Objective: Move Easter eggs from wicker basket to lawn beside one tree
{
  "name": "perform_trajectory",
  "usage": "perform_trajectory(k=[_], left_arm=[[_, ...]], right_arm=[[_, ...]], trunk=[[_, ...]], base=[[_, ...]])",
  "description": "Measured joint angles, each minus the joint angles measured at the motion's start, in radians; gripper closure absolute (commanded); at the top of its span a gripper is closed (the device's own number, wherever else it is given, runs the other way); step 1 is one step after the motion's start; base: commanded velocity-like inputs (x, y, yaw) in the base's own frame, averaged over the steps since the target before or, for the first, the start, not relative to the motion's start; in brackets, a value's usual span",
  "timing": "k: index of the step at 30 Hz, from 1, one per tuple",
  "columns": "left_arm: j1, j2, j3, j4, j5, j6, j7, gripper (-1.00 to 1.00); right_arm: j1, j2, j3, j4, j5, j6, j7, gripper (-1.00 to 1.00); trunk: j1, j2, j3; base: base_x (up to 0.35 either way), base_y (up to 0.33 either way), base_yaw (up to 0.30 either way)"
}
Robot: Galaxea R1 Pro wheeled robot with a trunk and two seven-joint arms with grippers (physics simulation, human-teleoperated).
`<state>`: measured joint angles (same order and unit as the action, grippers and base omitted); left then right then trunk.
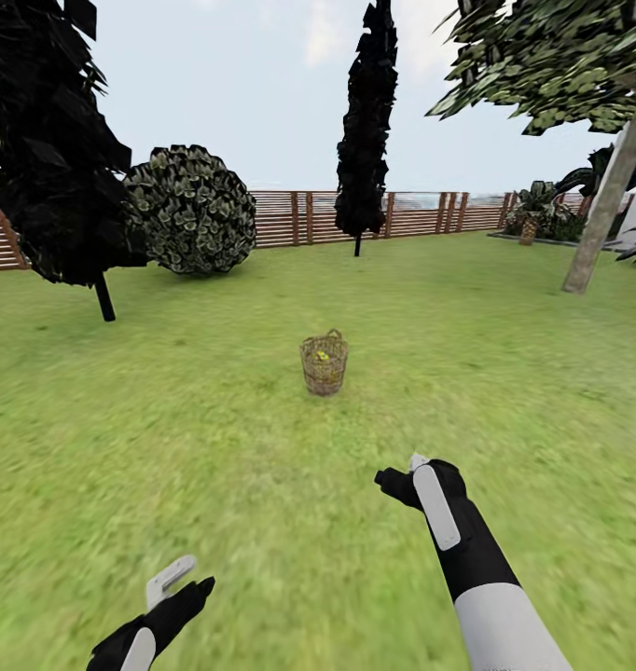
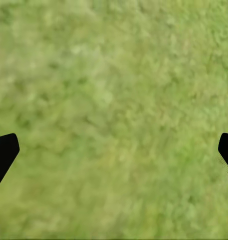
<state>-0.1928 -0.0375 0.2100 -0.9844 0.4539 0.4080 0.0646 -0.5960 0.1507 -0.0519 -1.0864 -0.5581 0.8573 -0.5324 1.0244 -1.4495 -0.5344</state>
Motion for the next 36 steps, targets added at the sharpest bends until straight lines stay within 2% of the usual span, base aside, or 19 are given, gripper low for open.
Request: perform_trajectory(k=[36], left_arm=[[0.0,0.001,0.0,0.0,0.0,-0.001,-0.002,-1.0]], right_arm=[[-0.001,-0.004,-0.002,0.015,-0.011,0.003,0.006,-1.0]], trunk=[[0.0,0.0,0.0]], base=[[0.33,0.0,0.0]])
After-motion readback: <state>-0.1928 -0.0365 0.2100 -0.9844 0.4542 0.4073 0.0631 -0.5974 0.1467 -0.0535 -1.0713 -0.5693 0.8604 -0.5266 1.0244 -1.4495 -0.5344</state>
